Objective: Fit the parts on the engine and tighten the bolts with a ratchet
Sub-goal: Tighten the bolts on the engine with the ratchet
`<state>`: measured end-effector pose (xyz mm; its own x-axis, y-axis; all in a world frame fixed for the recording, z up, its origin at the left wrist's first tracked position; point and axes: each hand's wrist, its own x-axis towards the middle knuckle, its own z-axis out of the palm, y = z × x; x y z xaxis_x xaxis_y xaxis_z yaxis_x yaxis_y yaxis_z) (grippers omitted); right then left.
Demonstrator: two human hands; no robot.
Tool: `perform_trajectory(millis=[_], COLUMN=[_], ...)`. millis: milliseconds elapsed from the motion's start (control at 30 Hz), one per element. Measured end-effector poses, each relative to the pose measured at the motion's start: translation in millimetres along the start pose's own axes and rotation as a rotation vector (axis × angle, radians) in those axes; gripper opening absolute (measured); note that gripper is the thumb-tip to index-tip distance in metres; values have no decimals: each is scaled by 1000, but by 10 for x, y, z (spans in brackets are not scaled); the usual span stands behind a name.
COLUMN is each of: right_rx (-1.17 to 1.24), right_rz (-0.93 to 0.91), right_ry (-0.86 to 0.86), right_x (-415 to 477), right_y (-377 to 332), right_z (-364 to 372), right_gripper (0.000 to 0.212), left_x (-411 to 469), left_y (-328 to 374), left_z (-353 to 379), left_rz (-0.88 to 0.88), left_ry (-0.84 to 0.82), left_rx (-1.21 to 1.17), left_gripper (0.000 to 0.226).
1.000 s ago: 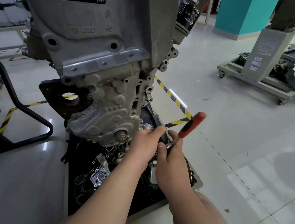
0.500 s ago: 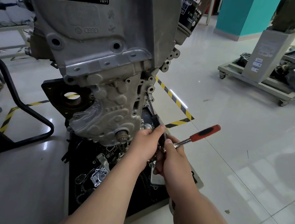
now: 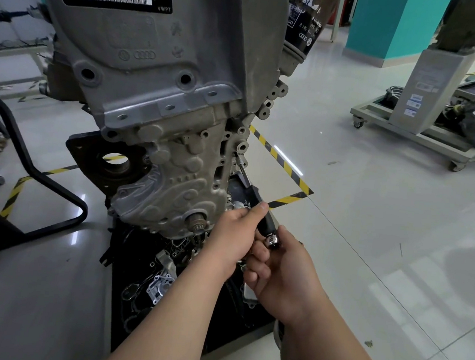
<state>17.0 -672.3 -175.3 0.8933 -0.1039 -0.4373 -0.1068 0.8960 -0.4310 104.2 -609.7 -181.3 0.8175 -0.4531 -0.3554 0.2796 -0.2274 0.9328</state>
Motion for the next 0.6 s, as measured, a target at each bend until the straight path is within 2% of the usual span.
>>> perform_trajectory(millis=[167, 267, 367, 533, 600], right_rx=[-78, -140, -253, -678, -861], right_rz=[-27, -71, -167, -395, -490], right_ry=[24, 54, 114, 293, 326], right_x=[11, 11, 20, 53, 33], right_y=[20, 39, 74, 125, 158], right_z=[-14, -14, -23, -55, -75], right_gripper=[44, 43, 40, 17, 25], left_x=[-26, -32, -34, -8, -6], left_y=[-7, -7, -6, -9, -7], left_z=[6, 13, 20, 14, 17], left_rz=[-12, -16, -3, 53, 62], left_ry=[-8, -5, -13, 35, 42], left_rx=[-22, -39, -77, -72, -72], left_gripper=[47, 54, 46, 38, 34])
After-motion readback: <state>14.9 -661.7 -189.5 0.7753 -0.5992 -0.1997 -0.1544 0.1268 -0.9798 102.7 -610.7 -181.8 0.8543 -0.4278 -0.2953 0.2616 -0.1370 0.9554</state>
